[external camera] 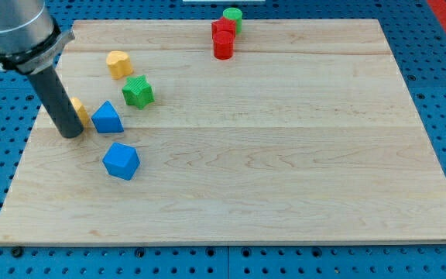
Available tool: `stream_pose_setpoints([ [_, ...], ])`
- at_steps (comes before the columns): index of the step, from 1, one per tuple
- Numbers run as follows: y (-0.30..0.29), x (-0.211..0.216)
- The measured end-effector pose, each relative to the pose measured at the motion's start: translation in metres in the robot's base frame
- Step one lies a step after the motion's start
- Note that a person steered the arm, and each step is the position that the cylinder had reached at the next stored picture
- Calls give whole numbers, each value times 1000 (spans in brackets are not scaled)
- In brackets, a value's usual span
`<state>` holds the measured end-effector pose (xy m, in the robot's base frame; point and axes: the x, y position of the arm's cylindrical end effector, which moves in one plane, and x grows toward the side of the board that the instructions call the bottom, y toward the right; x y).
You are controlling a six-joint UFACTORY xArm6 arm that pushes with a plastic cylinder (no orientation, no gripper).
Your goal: Push the blue triangle down a bit
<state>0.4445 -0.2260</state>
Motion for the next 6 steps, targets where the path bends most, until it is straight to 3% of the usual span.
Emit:
stream_pose_setpoints([
  [1, -10, -33],
  [2, 17, -38],
  [4, 42, -8],
  [6, 58, -8],
])
